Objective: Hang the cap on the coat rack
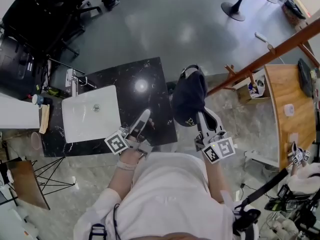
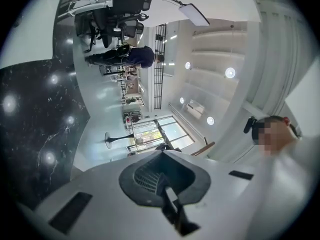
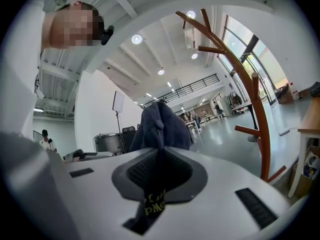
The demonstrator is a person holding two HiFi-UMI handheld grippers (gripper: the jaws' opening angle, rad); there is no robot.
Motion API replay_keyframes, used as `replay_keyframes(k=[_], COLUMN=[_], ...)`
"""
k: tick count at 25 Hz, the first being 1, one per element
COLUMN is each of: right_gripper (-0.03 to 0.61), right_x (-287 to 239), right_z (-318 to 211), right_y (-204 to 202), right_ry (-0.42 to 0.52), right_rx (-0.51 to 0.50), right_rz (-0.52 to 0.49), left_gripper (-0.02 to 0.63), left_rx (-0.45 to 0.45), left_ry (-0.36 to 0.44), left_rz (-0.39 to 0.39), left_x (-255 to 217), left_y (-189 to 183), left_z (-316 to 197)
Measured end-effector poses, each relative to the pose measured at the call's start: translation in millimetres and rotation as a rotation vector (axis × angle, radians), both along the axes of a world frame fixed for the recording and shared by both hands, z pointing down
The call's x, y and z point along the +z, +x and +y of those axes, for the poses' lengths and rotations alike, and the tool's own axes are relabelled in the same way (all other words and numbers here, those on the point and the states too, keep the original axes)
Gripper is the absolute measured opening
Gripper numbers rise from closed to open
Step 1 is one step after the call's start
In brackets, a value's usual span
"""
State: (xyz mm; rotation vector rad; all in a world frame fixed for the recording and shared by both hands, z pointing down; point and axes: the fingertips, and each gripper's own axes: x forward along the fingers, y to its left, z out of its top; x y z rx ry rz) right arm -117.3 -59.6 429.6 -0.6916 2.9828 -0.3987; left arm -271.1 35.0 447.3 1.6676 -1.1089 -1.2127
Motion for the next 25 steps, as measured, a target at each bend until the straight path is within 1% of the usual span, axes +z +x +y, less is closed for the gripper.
replay_keyframes(k=[6, 14, 20, 25], right_gripper=[0.044, 0.044, 0.044, 0.044], right_x=[-20.2, -34.0, -45.8, -64.5], right_z=[-7.5, -13.5, -22.0, -28.7], right_y=[-27.7, -45.0, -47.8, -37.0], right_ry=[0.033, 0.062, 0.085, 0.109], right_rx=[-0.021, -0.091, -0.132, -0.132], right_rz=[-0.02, -0.027, -0.041, -0.079], left_gripper=[0.008, 0.008, 0.008, 0.008], left_rx=[-0.023, -0.094, -0.133, -0.136], left_ry=[0.023, 0.039, 0.066, 0.081], left_rz=[-0.014, -0.011, -0.039, -0.061], left_x=[-15.1, -26.4, -40.0, -51.1], left_y=[-19.2, -23.3, -21.0, -9.0], left_z=[-2.6, 0.2, -4.5, -21.4])
